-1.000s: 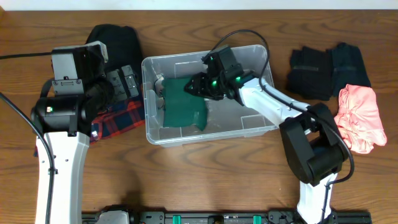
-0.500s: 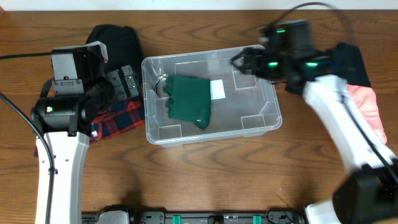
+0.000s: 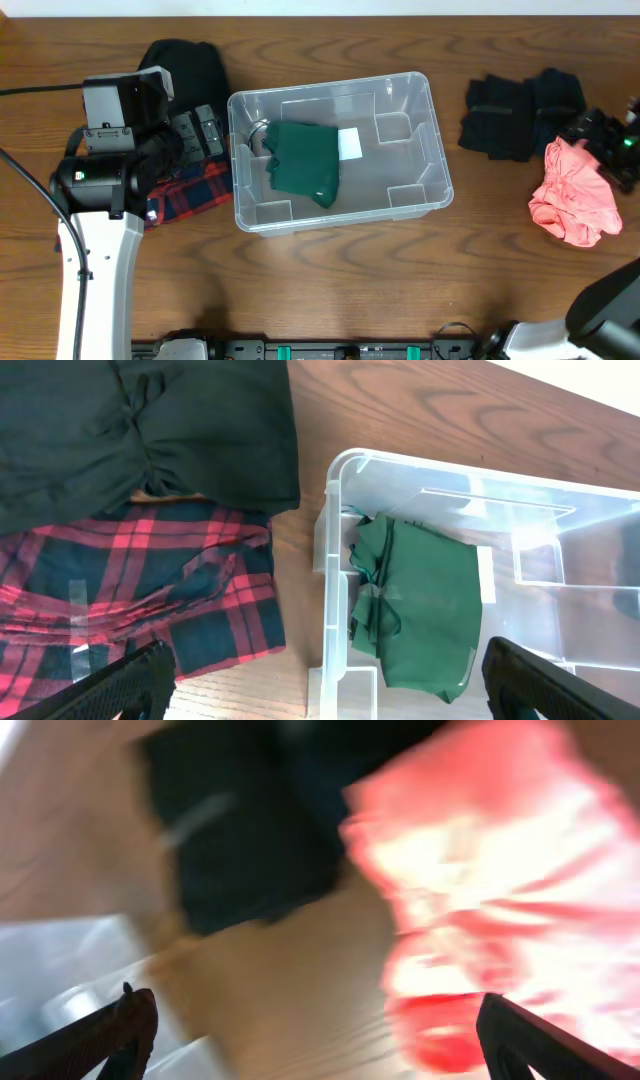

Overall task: Pack container
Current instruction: 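Release the green cloth and move the right gripper to the pink cloth, then grasp the pink cloth, lift it, and drop it into the bin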

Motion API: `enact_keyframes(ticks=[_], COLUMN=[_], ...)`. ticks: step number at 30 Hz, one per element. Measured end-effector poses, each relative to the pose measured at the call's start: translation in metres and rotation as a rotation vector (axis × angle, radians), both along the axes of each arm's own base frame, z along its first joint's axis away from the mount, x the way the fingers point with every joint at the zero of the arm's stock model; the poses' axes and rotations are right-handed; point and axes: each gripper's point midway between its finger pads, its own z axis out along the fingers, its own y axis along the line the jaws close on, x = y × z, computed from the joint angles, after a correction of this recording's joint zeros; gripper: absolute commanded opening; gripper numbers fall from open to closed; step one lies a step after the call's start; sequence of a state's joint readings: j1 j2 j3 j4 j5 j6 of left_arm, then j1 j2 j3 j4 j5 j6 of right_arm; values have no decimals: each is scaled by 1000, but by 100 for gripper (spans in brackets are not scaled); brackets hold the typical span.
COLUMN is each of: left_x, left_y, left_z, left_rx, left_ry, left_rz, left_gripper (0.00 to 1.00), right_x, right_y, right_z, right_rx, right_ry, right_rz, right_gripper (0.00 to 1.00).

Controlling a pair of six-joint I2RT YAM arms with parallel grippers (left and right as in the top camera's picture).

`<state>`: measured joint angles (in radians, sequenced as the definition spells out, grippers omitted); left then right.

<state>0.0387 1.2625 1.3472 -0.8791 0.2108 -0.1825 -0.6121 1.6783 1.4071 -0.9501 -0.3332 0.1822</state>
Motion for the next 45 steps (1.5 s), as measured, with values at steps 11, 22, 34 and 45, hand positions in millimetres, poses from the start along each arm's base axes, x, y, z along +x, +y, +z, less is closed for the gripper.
enact_keyframes(ticks=[11, 22, 34, 45], left_x=[0, 0, 0, 0], left_y=[0, 0, 0, 0], left_z=[0, 0, 0, 0], left_rx=[0, 0, 0, 0], left_ry=[0, 0, 0, 0], left_rz=[0, 0, 0, 0], left_gripper=[98, 98, 98, 98], right_x=[-44, -44, -22, 0], right_y=[-98, -88, -42, 52], right_z=[-84, -133, -131, 27], right_rx=[24, 161, 295, 282], right_ry=[129, 133, 96, -180], right_rz=[-166, -78, 18, 206], right_gripper=[99, 78, 6, 1])
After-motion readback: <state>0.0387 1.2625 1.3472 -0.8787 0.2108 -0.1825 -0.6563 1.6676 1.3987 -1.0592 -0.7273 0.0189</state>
